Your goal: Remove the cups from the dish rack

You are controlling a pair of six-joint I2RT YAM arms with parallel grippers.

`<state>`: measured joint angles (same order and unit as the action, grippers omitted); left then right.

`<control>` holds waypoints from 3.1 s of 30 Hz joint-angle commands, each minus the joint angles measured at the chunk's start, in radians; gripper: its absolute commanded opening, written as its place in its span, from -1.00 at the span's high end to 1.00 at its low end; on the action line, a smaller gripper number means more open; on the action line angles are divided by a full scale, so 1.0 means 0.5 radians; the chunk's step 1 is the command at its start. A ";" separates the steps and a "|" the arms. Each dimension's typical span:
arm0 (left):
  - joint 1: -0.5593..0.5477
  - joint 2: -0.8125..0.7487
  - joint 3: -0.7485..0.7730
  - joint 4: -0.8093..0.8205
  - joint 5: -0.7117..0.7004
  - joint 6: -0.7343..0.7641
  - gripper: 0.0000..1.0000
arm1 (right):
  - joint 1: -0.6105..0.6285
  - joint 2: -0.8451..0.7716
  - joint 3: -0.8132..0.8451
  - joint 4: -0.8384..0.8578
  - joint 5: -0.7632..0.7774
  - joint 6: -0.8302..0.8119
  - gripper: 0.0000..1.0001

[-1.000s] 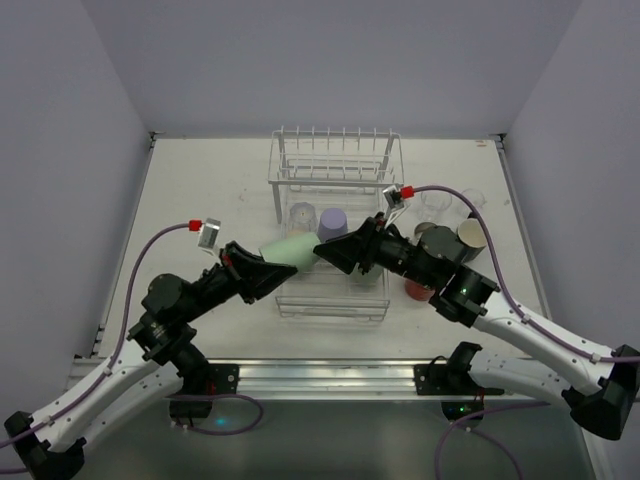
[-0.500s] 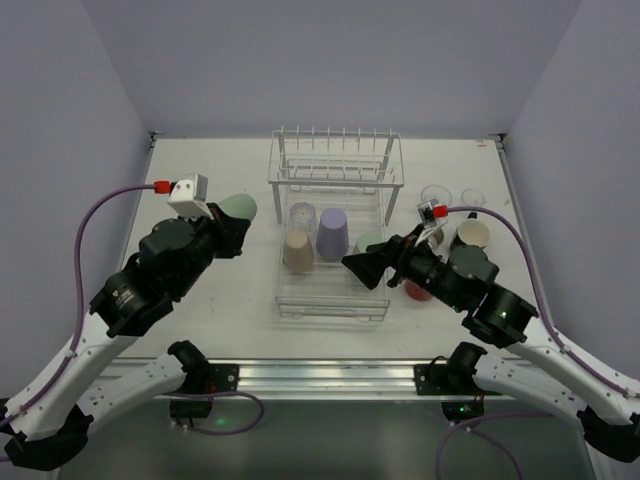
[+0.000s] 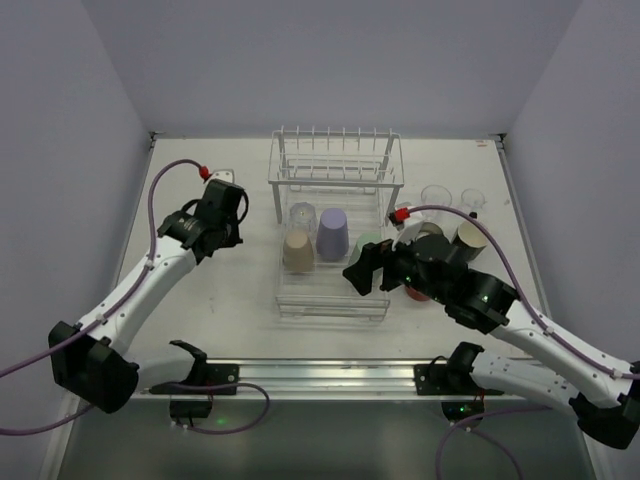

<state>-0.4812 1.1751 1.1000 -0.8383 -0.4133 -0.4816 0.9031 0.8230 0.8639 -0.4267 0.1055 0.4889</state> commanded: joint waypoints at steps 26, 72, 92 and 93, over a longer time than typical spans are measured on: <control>0.760 0.767 0.049 0.498 0.636 0.414 -0.14 | -0.018 0.532 0.291 -0.052 0.182 -0.201 -0.90; 0.729 -1.289 -1.077 1.615 2.818 -0.616 -0.99 | -0.282 0.202 0.270 0.220 0.198 0.004 0.37; 0.061 -1.083 -1.273 2.664 2.499 -1.215 -0.47 | -0.226 0.188 -0.135 1.408 -0.999 0.789 0.37; 0.054 -1.071 -1.273 2.686 2.459 -1.218 -0.38 | -0.220 0.204 -0.151 1.457 -1.012 0.808 0.37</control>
<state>-0.4362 0.6182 0.4721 0.3927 0.8585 -1.0409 0.7811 0.9096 0.8028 0.1490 -0.3214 0.8284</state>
